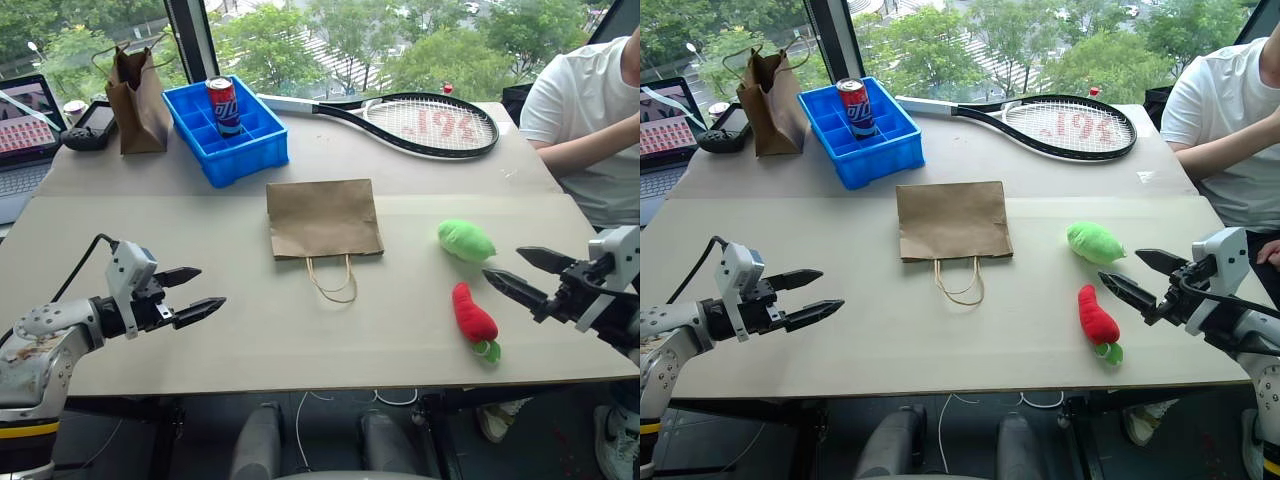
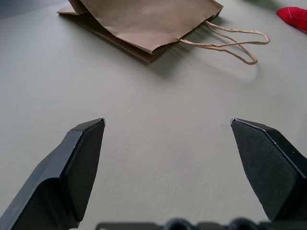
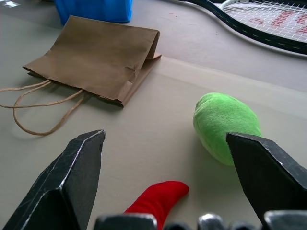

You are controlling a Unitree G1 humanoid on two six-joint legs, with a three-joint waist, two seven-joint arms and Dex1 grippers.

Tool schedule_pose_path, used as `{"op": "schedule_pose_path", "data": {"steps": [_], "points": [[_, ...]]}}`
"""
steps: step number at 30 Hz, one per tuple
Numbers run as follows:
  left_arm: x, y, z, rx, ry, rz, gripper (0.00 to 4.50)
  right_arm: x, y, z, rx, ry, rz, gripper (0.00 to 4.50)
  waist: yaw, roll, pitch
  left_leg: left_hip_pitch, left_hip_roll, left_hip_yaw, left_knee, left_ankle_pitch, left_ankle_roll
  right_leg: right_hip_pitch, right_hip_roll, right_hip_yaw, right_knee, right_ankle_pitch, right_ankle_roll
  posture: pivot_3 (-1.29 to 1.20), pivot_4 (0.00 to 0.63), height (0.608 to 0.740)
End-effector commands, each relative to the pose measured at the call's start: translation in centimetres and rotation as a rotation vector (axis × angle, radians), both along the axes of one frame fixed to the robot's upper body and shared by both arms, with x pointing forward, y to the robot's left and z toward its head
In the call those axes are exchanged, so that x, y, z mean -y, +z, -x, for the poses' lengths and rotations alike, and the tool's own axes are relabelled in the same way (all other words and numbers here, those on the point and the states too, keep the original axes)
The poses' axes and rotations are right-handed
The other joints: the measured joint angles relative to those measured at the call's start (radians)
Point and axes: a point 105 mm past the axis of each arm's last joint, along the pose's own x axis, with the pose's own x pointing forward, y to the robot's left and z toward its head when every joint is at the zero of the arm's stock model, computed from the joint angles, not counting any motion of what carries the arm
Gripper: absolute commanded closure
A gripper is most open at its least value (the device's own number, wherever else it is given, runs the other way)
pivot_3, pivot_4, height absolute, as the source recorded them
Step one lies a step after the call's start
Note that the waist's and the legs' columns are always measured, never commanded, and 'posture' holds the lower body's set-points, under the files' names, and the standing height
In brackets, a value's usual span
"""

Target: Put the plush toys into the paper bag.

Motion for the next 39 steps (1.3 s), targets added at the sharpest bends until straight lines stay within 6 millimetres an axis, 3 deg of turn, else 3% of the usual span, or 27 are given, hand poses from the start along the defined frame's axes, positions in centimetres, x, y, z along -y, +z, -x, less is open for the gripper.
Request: {"op": "schedule_pose_path", "data": {"steps": [1,3,6,9,14,22,25,30,33,39], "points": [[1.0,3.2,-0.2,0.048,-0.131,0.04,0.0,-1.4,1.6,0.4,0.001,0.113,0.004,0.05,0.0,0.0,0.0,0.0,0.0,0.0,0.0,0.0,0.0,0.0,0.0,0.0,0.0,0.0,0.0,0.0,0.15,0.74],[2.3,5.9,-0.8,0.077,-0.298,0.022,0.0,-4.0,2.5,1.8,-0.098,0.304,0.008,0.05,0.006,0.0,0.004,-0.001,0.0,0.0,0.001,0.0,0.0,-0.001,0.0,0.0,0.001,0.0,0.0,0.0,0.15,0.74],[4.0,7.0,-1.8,0.105,-0.463,-0.064,0.0,-6.8,3.4,3.2,-0.181,0.472,0.075,0.05,0.01,0.001,0.004,-0.01,0.001,0.0,0.004,0.0,0.0,-0.011,0.0,-0.001,0.005,0.002,-0.003,0.0,0.15,0.74],[5.7,6.7,-2.6,0.157,-0.625,-0.202,0.0,-9.0,4.0,4.1,-0.216,0.57,0.132,0.05,0.008,0.003,0.003,-0.004,0.0,0.0,0.007,0.0,0.0,-0.001,0.0,-0.001,0.002,0.001,-0.001,0.0,0.15,0.74],[9.4,5.7,-4.7,0.245,-0.8,-0.298,0.0,-11.1,3.3,4.7,-0.23,0.618,0.216,0.05,0.012,0.0,0.005,-0.012,0.0,-0.001,0.006,0.005,0.009,-0.007,0.001,-0.001,0.001,0.001,-0.002,0.0,0.15,0.74],[14.8,3.3,-7.3,0.344,-0.899,-0.325,0.0,-12.1,2.5,5.3,-0.206,0.584,0.209,0.05,0.025,-0.002,0.005,-0.017,-0.001,-0.002,0.009,0.006,0.011,-0.009,0.001,0.0,0.002,0.007,0.001,0.0,0.15,0.74],[14.7,1.2,-7.8,0.339,-0.916,-0.386,0.0,-11.5,2.2,5.0,-0.193,0.528,0.218,0.05,0.02,-0.002,0.005,-0.016,-0.001,-0.002,0.01,0.006,0.011,-0.009,0.002,0.0,0.004,0.007,0.002,0.0,0.15,0.74],[15.1,0.7,-8.9,0.371,-0.894,-0.389,0.0,-10.4,2.2,5.1,-0.182,0.461,0.235,0.05,0.021,-0.002,0.005,-0.016,0.0,-0.002,0.011,0.006,0.012,-0.009,0.003,0.0,0.005,0.007,0.002,0.0,0.15,0.74],[15.3,0.6,-9.3,0.372,-0.876,-0.364,0.63,-10.5,2.3,5.7,-0.171,0.47,0.231,0.0,0.024,-0.002,0.006,-0.016,-0.001,-0.003,0.011,0.006,0.012,-0.009,0.003,0.0,0.005,0.008,0.004,0.0,0.15,0.74],[15.4,0.1,-8.9,0.33,-0.908,-0.321,2.68,-10.6,2.0,6.3,-0.174,0.479,0.22,0.0,0.024,-0.002,0.006,-0.016,-0.001,-0.003,0.012,0.006,0.012,-0.008,0.003,0.0,0.005,0.007,0.006,0.0,0.15,0.74]]}}
